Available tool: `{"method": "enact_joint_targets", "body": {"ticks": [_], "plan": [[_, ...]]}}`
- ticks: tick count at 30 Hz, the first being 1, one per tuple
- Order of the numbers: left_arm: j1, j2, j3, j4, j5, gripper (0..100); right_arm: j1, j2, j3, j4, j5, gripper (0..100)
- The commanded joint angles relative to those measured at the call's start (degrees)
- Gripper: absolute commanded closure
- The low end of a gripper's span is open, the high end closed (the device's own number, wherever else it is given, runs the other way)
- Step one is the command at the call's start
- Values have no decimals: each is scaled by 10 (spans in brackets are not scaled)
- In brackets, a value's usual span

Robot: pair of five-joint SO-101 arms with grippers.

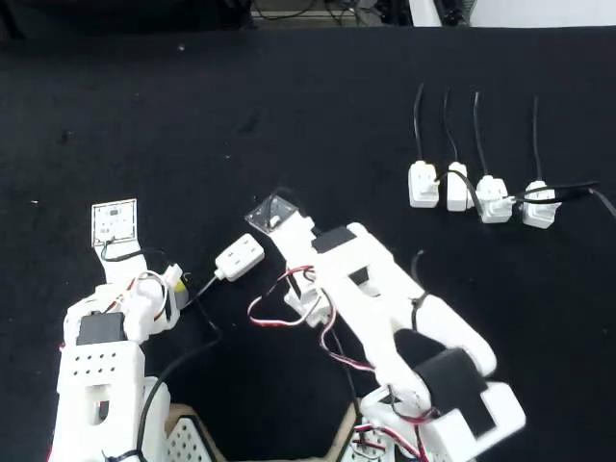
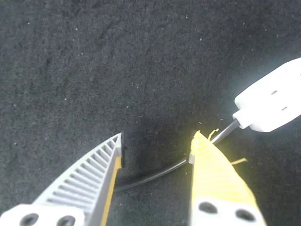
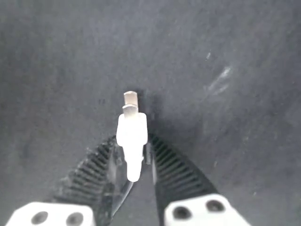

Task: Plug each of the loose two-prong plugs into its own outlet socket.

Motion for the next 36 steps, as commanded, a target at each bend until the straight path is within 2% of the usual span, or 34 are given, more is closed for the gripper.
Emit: {"method": "enact_joint_targets", "body": {"ticks": [1, 3, 5, 8, 12, 14, 16, 18, 21, 26, 29, 32, 36], "plan": [[-7, -8, -25, 3, 4, 766, 2, -80, -59, 103, 1, 988], [-7, -8, -25, 3, 4, 766, 0, -116, -73, 124, 1, 988], [-7, -8, -25, 2, 4, 766, 11, -141, -62, 100, 4, 987], [-6, -8, -25, 0, 4, 766, 72, -145, -12, 33, 4, 987], [-1, -8, -30, -2, 4, 766, 188, -153, -2, -13, 4, 988], [0, -8, -50, -2, 4, 766, 205, -160, -15, -34, 6, 988], [1, -8, -76, -2, 4, 766, 172, -165, -27, -36, 15, 988], [17, -7, -109, -3, 3, 766, 104, -166, -37, -40, 27, 988], [51, -6, -158, -4, 4, 766, 35, -169, -43, -76, 7, 988], [97, -1, -148, -74, 13, 766, 26, -176, 6, -152, -69, 988], [102, -7, -94, -142, 91, 766, 1, -213, 48, -171, -76, 988], [98, -8, -68, -164, 171, 766, -11, -284, 93, -193, -79, 988], [103, -8, -68, -151, 202, 766, -12, -379, 179, -265, -80, 987]]}}
